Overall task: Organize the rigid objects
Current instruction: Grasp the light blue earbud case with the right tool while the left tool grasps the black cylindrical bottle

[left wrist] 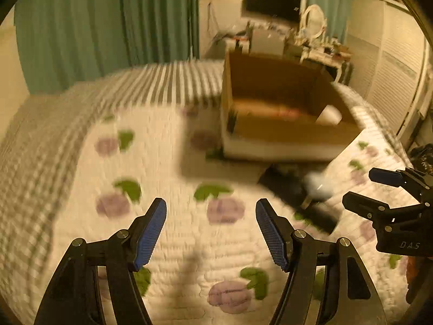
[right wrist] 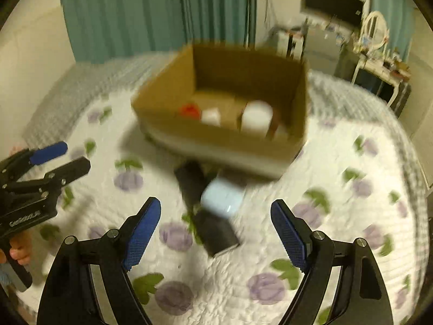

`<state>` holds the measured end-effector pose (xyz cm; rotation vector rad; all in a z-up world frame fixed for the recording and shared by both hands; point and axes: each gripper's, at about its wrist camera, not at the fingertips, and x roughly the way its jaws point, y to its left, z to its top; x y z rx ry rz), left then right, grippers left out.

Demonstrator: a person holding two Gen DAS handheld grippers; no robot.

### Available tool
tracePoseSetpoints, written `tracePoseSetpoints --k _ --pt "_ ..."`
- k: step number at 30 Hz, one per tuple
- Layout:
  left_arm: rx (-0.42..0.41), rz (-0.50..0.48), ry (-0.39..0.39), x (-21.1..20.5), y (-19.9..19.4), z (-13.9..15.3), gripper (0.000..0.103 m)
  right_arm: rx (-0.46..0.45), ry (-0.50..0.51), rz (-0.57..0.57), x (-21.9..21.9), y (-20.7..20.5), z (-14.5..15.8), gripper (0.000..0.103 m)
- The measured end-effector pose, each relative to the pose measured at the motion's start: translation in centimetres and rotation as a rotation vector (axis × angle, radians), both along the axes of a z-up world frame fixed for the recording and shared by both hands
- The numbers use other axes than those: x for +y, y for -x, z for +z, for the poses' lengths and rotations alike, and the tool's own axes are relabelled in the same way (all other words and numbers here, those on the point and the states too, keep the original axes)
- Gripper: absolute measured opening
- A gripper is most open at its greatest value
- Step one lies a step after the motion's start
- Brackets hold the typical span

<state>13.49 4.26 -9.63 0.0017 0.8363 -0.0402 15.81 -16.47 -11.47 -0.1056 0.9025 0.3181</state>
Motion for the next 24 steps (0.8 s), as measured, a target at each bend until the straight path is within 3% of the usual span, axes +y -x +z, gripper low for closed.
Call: tracePoseSetpoints --k 4,9,16,18,20,24 --pt "0.044 0.049 0.000 0.2 -1.1 -2.9 0.071 0.041 -0.012 -0.015 0.1 -1.6 -3.2 0.084" --pt "0.034 0.046 -0.010 -0.6 -1.9 -3.4 0.071 0.072 -0.041 -0.006 0.5 -2.6 -5.4 0.083" --pt "0.040 0.035 -0.057 -1.9 -1.8 -4.0 0.071 0.047 -0.078 -0.026 0.5 -3.8 -5.2 0.082" --pt "0.042 0.040 -0.064 -2.0 -1.7 -4.0 0.071 0.053 -0.090 -0.041 0.2 -4.2 -5.2 0.072" --pt "0.045 0.049 -0.062 -2.1 -1.7 -3.8 0.071 0.072 -0.093 -0.060 -0.3 -4.5 -5.5 0.051" --pt "0.048 0.064 -0.058 -2.8 -2.0 -3.6 0.071 0.059 -0.083 -0.061 -1.1 -3.8 -4.9 0.051"
